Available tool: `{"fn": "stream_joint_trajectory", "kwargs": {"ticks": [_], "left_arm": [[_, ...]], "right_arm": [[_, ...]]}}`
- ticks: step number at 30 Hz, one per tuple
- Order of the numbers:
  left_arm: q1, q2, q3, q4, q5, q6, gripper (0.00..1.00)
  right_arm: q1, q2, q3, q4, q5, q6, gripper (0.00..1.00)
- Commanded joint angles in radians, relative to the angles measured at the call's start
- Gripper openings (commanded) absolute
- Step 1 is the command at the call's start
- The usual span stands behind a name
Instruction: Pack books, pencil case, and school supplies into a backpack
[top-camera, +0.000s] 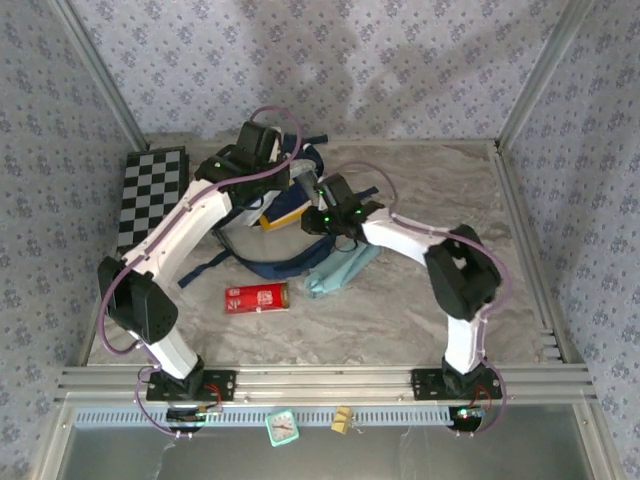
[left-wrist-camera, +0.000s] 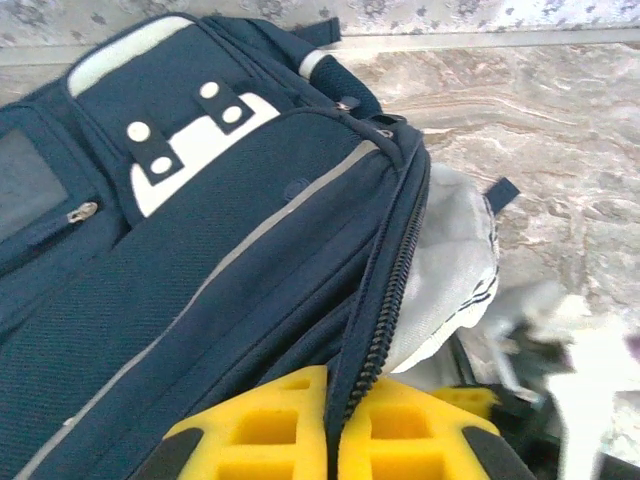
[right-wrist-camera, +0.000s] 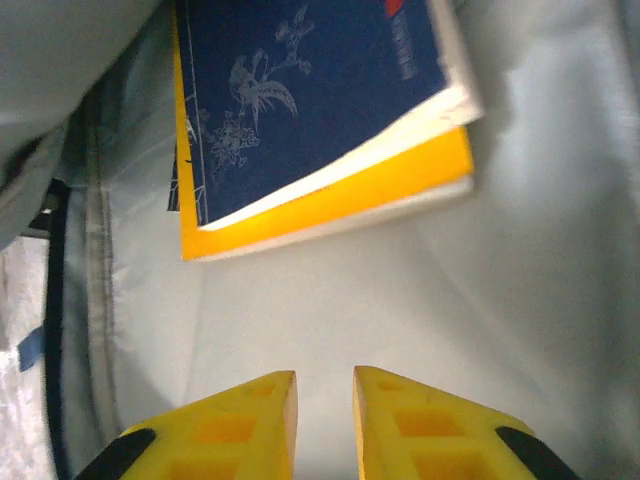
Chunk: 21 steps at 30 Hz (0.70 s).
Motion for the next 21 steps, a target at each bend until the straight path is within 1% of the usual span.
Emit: {"fn": "stream_joint_trajectory", "kwargs": {"ticks": [1, 3, 5, 7, 9, 11, 14, 16, 18, 21], "left_arm": [[0.008, -0.029, -0.031, 0.065, 0.090, -0.064, 0.25], [0.012, -0.072, -0.083, 0.064, 0.109, -0.089, 0.32], [0.016, -0.154, -0.169, 0.094, 0.117, -0.112, 0.39], [0.037, -0.243, -0.281, 0.149, 0.122, -0.135, 0.45], [0.085, -0.319, -0.370, 0.162, 0.121, -0.165, 0.50], [0.172, -0.370, -0.452, 0.163, 0.135, -0.198, 0.54], [0.344, -0.392, -0.544, 0.179, 0.215, -0.264, 0.57], [0.450, -0.386, -0.598, 0.214, 0.258, -0.297, 0.58], [0.538, -0.357, -0.633, 0.240, 0.285, -0.319, 0.59], [0.630, -0.306, -0.664, 0.300, 0.341, -0.344, 0.58]], "right_arm": [[-0.033, -0.148, -0.055, -0.110, 0.060, -0.034, 0.27], [-0.063, -0.213, -0.098, -0.165, 0.074, -0.027, 0.31], [-0.110, -0.257, -0.114, -0.207, 0.067, 0.005, 0.33], [-0.145, -0.274, -0.165, -0.220, 0.034, 0.028, 0.36], [-0.164, -0.263, -0.161, -0.219, -0.027, 0.039, 0.43], [-0.154, -0.227, -0.130, -0.236, -0.051, 0.039, 0.54], [-0.150, -0.151, -0.047, -0.242, -0.111, 0.105, 0.70], [-0.150, -0.099, -0.016, -0.230, -0.135, 0.149, 0.74], [-0.134, -0.046, 0.022, -0.238, -0.111, 0.187, 0.79], [-0.105, 0.052, 0.101, -0.232, -0.130, 0.233, 0.84]]}}
